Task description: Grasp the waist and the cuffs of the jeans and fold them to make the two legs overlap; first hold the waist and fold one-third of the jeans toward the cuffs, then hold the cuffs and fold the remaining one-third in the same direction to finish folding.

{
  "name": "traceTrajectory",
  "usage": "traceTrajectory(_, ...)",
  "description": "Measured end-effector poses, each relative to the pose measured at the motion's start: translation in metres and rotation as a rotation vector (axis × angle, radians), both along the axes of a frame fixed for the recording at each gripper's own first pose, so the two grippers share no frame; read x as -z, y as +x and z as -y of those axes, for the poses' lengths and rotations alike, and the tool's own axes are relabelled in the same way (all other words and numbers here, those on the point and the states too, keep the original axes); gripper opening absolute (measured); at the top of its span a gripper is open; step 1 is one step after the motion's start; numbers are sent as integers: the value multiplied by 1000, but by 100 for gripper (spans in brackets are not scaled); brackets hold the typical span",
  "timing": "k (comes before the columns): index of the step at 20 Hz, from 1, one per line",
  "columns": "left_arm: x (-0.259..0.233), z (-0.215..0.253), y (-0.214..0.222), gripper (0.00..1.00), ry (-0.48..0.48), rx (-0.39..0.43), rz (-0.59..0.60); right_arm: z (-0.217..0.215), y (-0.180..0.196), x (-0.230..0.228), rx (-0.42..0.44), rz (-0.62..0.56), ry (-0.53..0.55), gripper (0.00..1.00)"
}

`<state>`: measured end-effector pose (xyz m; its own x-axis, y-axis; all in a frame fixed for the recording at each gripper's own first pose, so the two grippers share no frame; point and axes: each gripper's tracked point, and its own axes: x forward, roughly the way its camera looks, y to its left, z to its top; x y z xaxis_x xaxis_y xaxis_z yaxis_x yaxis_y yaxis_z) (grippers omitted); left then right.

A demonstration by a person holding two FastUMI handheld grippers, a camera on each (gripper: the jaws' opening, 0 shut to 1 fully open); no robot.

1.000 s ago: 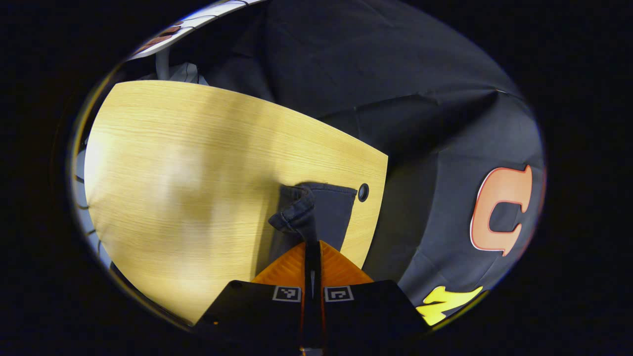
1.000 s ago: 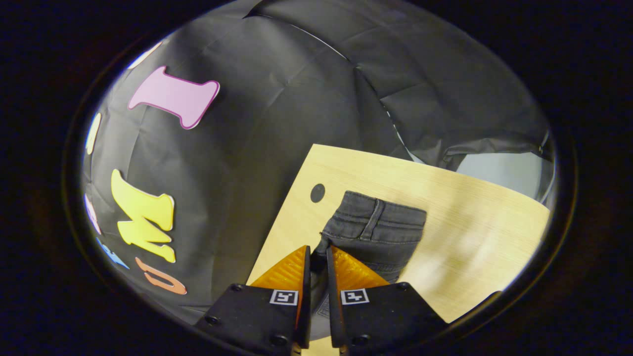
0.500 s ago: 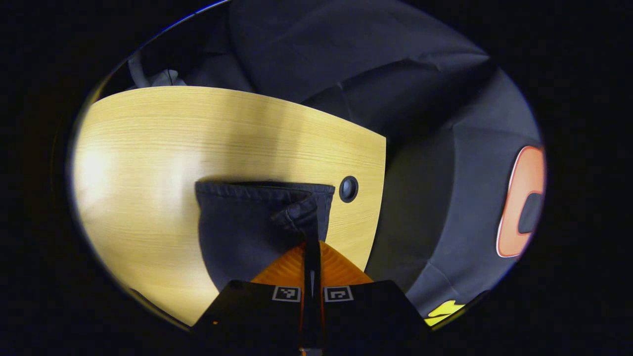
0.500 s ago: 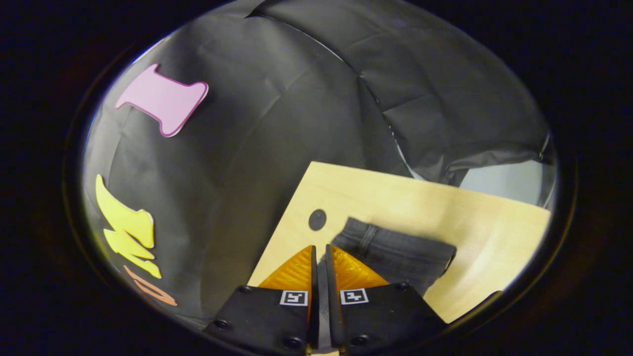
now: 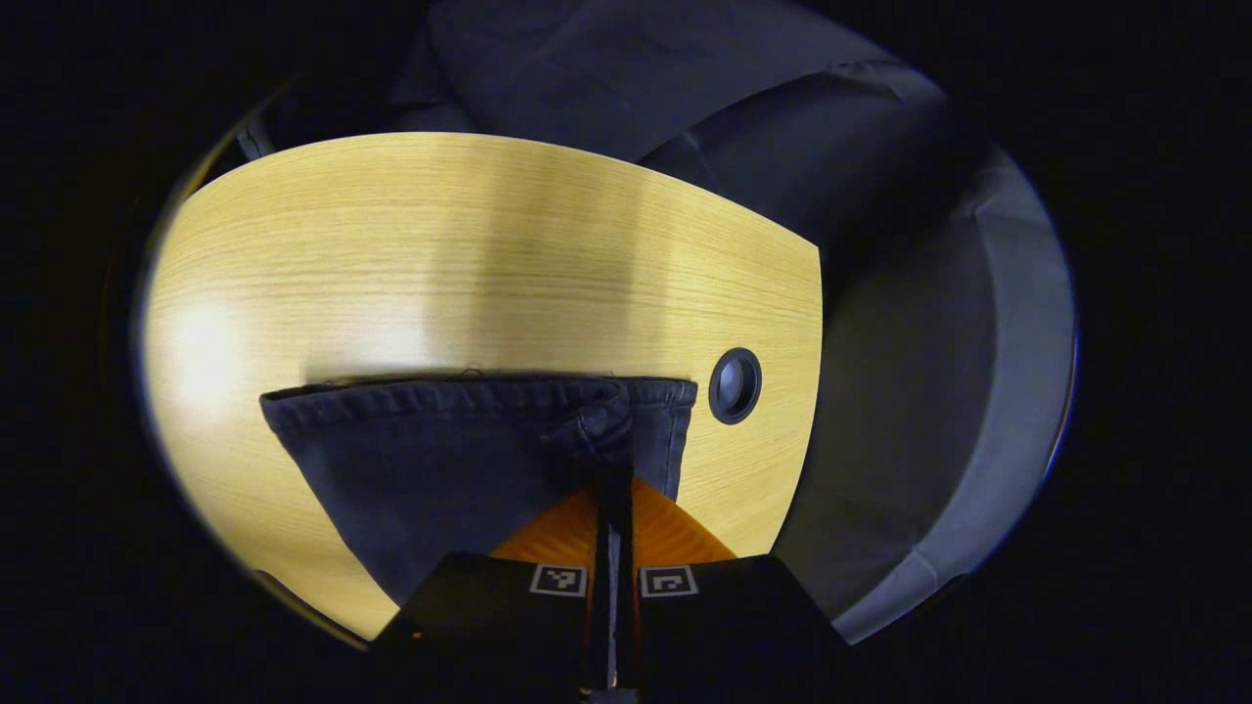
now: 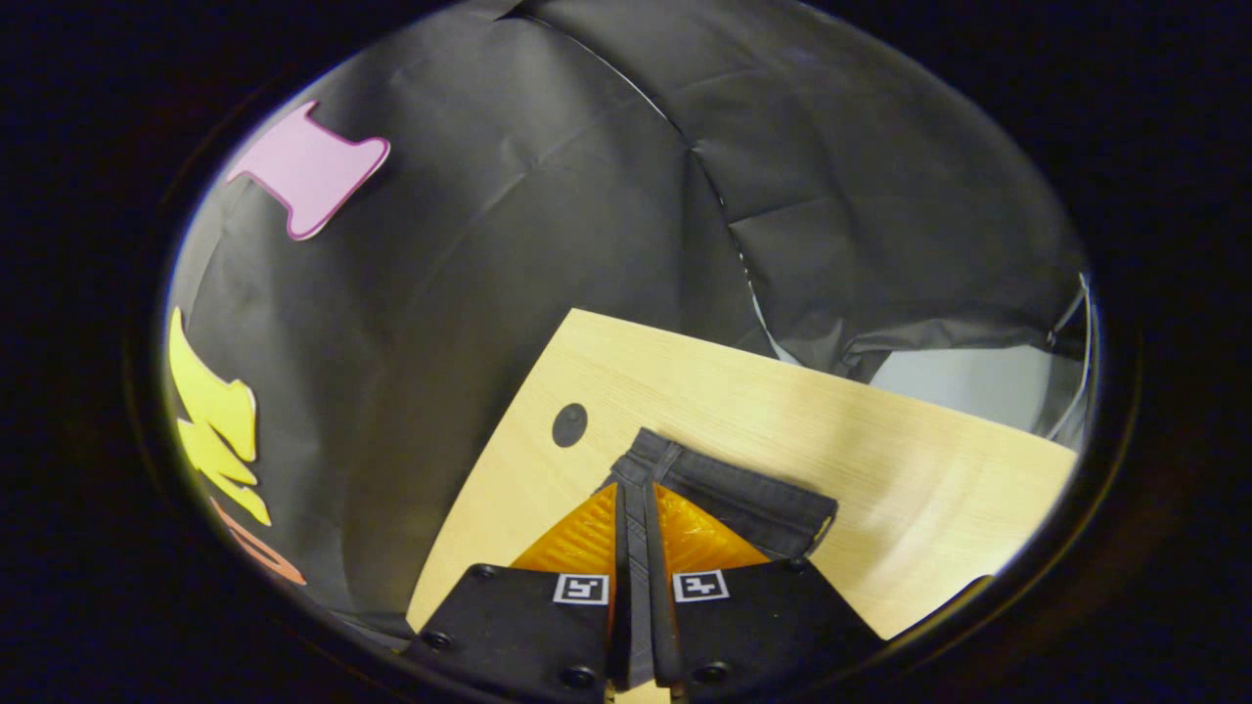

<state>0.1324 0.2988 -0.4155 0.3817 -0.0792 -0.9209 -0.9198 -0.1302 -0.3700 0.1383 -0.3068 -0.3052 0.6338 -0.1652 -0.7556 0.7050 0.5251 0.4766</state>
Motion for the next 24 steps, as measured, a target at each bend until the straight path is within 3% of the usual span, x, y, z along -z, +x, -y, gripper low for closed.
traceTrajectory(1,-9,-6,6,2,32,17,38,-1,-5,2,-9,-15,-6,10)
traceTrajectory(4,-31,-20,4,98,162,128,42,-13,-16,8,-56,-42,13,43)
traceTrajectory(8,-86,-43,-13,99,362,317,58,-16,-33,17,-73,-82,19,92)
traceTrajectory(9,-106,-47,-15,99,412,356,75,-15,-38,18,-71,-93,21,89)
traceTrajectory(10,-94,-39,-8,100,467,398,99,-12,-44,17,-69,-104,21,82)
traceTrajectory(12,-163,-42,-11,100,570,495,165,-4,-53,16,-54,-108,23,82)
traceTrajectory(14,-204,-34,-10,99,699,603,221,2,-64,18,-37,-118,41,93)
traceTrajectory(17,-269,-14,-9,99,923,740,293,10,-79,27,-13,-132,71,89)
traceTrajectory(24,-429,107,-43,99,1387,947,618,2,-92,45,30,-111,193,89)
